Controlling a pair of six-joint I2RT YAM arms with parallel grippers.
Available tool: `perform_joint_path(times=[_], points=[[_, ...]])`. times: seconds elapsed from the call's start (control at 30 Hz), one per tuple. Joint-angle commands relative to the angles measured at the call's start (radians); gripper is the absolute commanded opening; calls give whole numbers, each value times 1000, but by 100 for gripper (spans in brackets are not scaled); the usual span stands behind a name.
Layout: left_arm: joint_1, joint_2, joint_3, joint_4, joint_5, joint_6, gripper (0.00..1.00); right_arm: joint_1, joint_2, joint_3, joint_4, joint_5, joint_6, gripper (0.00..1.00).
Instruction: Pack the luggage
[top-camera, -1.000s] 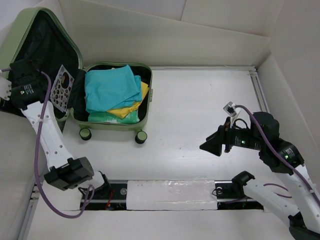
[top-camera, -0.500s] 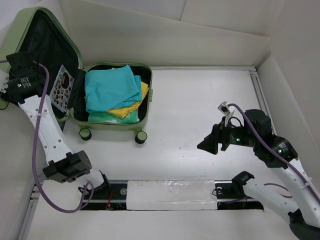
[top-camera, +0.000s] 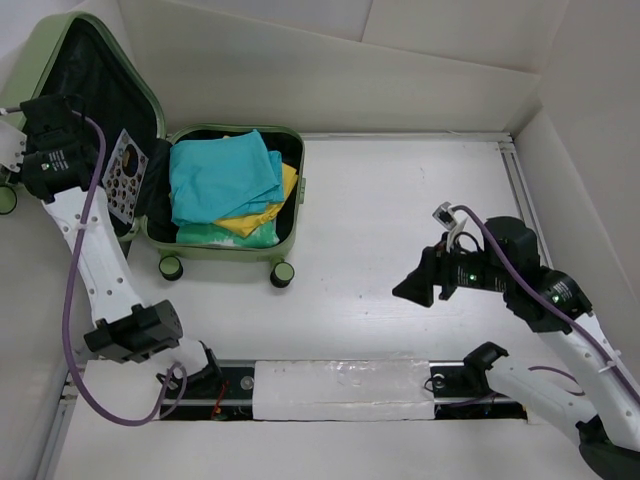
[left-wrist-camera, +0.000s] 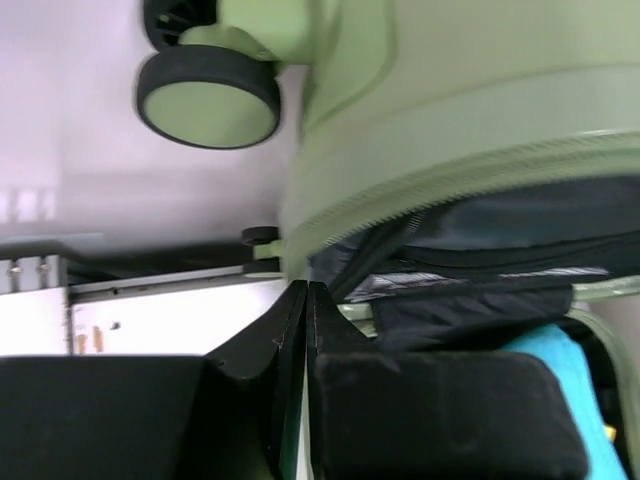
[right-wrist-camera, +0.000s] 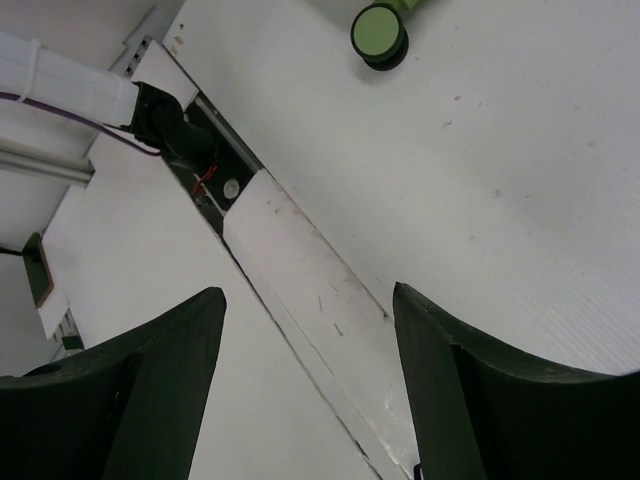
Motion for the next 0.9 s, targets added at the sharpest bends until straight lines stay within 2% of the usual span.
perform_joint_path(times=[0.0, 0.07, 0.1, 0.13, 0.2, 0.23, 0.3, 0.33, 0.4, 0.47, 0.53, 0.63, 0.7, 0.8, 0.87], points=[[-35, -39, -10, 57, 18, 11, 0, 20, -22, 5, 17, 0, -20, 74], [-118, -48, 1, 66, -19, 11, 0, 20, -22, 14, 17, 10, -20, 74], [-236, -61, 1, 66, -51, 11, 0, 20, -22, 14, 17, 10, -20, 74], [-297, -71, -19, 48, -71, -21, 0, 20, -22, 14, 17, 1, -20, 74], [-438, -130, -86, 48, -109, -99, 0, 20, -13, 14, 28, -12, -20, 74], [-451, -155, -170, 63, -120, -121, 0, 20, -13, 14, 28, -12, -20, 74], [-451, -196, -232, 72, -146, -155, 0, 20, -13, 14, 28, -12, -20, 74], [-392, -210, -248, 87, -146, -108, 5, 29, -13, 14, 28, -12, -20, 74], [-350, -221, -233, 86, -156, -71, 30, 29, -13, 14, 28, -12, -20, 74], [-339, -169, -179, 60, -232, -29, 54, 29, -13, 14, 28, -12, -20, 74], [-339, -100, -151, -10, -309, -53, 62, 29, -13, 14, 19, -12, -20, 74], [-299, -53, -154, -78, -311, -89, 62, 29, -13, 14, 19, -12, -20, 74], [-166, -68, -208, -69, -173, -120, 62, 29, -13, 14, 19, 10, -20, 75], [-62, -156, -291, 92, -96, -32, 62, 29, -22, 14, 8, 10, -20, 75], [-50, -166, -303, 127, -96, -21, 62, 29, -22, 14, 8, 10, -20, 75]])
